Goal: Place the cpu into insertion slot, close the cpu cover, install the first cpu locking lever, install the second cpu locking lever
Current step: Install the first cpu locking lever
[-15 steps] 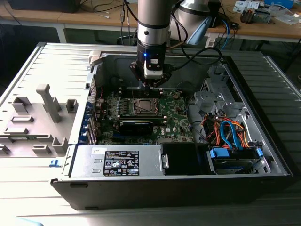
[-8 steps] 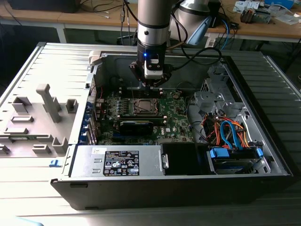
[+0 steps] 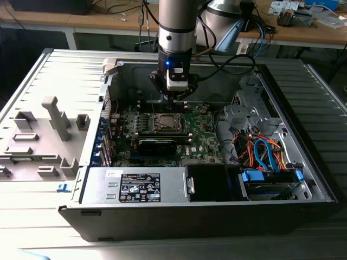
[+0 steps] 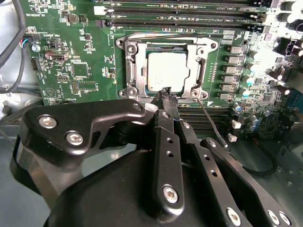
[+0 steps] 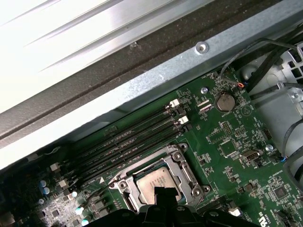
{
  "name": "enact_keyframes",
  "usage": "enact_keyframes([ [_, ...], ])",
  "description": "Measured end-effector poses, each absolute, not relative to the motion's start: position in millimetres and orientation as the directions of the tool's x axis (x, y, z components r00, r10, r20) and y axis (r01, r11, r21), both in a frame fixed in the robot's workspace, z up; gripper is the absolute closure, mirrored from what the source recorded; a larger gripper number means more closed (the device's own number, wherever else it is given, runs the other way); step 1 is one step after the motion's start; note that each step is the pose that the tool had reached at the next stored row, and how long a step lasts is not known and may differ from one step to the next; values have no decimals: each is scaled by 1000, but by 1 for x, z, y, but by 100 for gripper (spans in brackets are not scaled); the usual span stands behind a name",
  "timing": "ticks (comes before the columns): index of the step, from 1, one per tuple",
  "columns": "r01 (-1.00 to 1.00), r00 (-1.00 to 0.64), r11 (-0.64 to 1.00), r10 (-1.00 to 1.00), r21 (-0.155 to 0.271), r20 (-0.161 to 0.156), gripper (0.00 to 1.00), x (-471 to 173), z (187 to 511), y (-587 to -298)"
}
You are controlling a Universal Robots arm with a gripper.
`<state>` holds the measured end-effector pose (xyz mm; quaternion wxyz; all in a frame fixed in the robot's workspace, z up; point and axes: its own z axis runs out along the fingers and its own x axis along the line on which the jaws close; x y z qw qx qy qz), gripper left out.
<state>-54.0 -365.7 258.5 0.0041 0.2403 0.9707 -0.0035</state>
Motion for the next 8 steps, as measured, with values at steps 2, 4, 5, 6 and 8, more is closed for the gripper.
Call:
enact_keyframes([
  [2, 465, -885, 885, 465, -5, -10, 89, -54, 258, -366],
  [4, 464, -886, 886, 464, -5, -10, 89, -54, 258, -366],
  [5, 463, -886, 886, 463, -5, -10, 89, -54, 258, -366],
  [6, 463, -886, 886, 463, -5, -10, 89, -54, 258, -366],
  [8, 462, -887, 887, 462, -5, -10, 89, -54, 258, -366],
])
